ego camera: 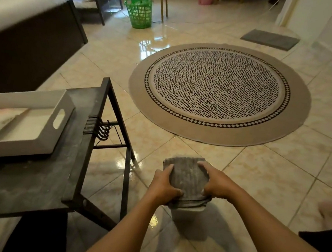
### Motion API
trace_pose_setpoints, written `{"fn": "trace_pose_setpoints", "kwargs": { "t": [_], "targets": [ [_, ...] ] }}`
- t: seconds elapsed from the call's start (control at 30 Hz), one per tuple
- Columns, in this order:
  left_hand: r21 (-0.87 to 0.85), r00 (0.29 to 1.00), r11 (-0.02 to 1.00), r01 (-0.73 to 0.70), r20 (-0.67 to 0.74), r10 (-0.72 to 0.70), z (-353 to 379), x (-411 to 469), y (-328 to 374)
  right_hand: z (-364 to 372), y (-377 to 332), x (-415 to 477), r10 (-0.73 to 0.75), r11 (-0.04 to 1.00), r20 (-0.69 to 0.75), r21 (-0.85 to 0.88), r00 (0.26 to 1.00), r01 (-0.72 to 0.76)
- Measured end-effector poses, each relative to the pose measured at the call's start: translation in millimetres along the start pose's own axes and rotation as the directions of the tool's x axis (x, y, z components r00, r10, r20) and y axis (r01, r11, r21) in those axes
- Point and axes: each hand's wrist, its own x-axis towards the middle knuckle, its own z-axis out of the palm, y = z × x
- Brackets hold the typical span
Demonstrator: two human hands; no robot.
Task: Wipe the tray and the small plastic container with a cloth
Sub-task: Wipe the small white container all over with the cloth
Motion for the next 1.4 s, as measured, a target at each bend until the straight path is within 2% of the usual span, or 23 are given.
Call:
{"fn": "trace_pose_setpoints", "kwargs": {
  "t": [0.1,0.17,0.23,0.3,0.37,0.53,0.6,0.7,0.9,1.23,1.4],
  "targets": [
    [0.017,1.000,1.000,-0.003,-0.003,0.003,-3,-2,-3,4,6,4,0.053,0.964,-0.003,0.262,0.999,-0.051],
    [0.148,0.995,0.988,-0.038,-0.089,0.051,-5,-6,-1,5,9,6,0.148,0.861,-0.031,0.496,0.988,-0.114],
    [0.297,0.968,0.948,-0.116,-0.181,0.175,-4,-10,3,7,15,9,0.239,0.779,-0.061,0.607,0.969,-0.154],
    [0.408,0.943,0.892,-0.193,-0.174,0.283,-2,-10,8,12,20,11,0.240,0.782,-0.041,0.601,0.970,-0.168],
    [0.499,0.932,0.829,-0.253,-0.103,0.346,4,-5,9,18,21,12,0.183,0.808,-0.021,0.573,0.983,-0.138],
    [0.626,0.953,0.738,-0.252,0.028,0.301,20,2,8,21,17,16,0.105,0.812,-0.087,0.582,0.991,-0.035],
    [0.647,0.954,0.723,-0.244,0.026,0.298,23,2,7,20,19,18,0.088,0.821,-0.085,0.570,0.992,-0.024],
    [0.676,0.930,0.685,-0.272,0.001,0.368,25,5,11,20,21,19,0.071,0.823,-0.054,0.567,0.996,-0.028],
    [0.672,0.949,0.690,-0.270,0.067,0.307,32,7,12,20,21,17,0.036,0.814,0.036,0.578,0.999,-0.051],
    [0.685,0.943,0.680,-0.260,0.029,0.331,41,1,5,18,23,19,0.022,0.813,0.069,0.580,0.997,-0.058],
    [0.680,0.947,0.703,-0.207,-0.040,0.318,39,1,-5,16,21,21,0.021,0.814,0.073,0.578,0.997,-0.059]
  ]
}}
